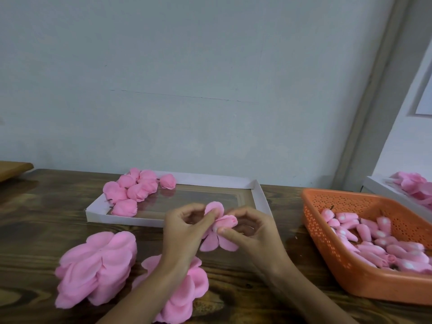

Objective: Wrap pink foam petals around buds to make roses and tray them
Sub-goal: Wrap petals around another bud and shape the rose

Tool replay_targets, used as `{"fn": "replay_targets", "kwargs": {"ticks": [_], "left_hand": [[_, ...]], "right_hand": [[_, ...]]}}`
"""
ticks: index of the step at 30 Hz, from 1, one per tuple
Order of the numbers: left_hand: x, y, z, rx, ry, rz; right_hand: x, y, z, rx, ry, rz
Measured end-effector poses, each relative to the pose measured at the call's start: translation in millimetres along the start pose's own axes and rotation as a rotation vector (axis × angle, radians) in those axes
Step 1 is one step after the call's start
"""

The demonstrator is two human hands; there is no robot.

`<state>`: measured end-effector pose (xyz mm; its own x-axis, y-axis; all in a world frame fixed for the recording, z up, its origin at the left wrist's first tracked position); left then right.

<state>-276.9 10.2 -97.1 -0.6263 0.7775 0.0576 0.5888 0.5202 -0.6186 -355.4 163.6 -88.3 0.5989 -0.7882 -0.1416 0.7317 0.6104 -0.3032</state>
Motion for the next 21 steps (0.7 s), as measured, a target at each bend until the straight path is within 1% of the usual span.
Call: {"fn": "replay_targets", "kwargs": {"ticks": [5, 8, 11, 15, 21], "left_hand": [[12, 1, -12, 0.072, 0.070, 0.094], [16, 2, -18, 0.130, 0.059, 0.144], [19, 0, -19, 0.159, 0.034, 0.229], [28, 0, -21, 0.158, 0.085, 0.360], [31, -1, -15, 0.107, 0.184, 0.453]], "right_hand": [[-4, -1, -6, 0.038, -0.002, -0.038], [-9, 0, -3, 0.013, 0.055, -0.086], [-10, 1, -3, 0.018, 0.083, -0.118], [-11, 3, 0, 0.010, 0.095, -0.142], [-12, 1, 1, 0.005, 0.164, -0.125]]}}
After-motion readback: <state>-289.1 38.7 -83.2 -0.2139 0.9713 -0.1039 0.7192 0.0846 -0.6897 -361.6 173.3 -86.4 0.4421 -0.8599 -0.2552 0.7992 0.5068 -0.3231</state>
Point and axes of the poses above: each hand's wrist, its own y-axis away from the middle knuckle, its own x-axis out of the palm, z = x × y, the point moved 10 cm from there along -y, towards the middle knuckle, and after that the axes turned 12 degrees about x, right-handed, at the moved point
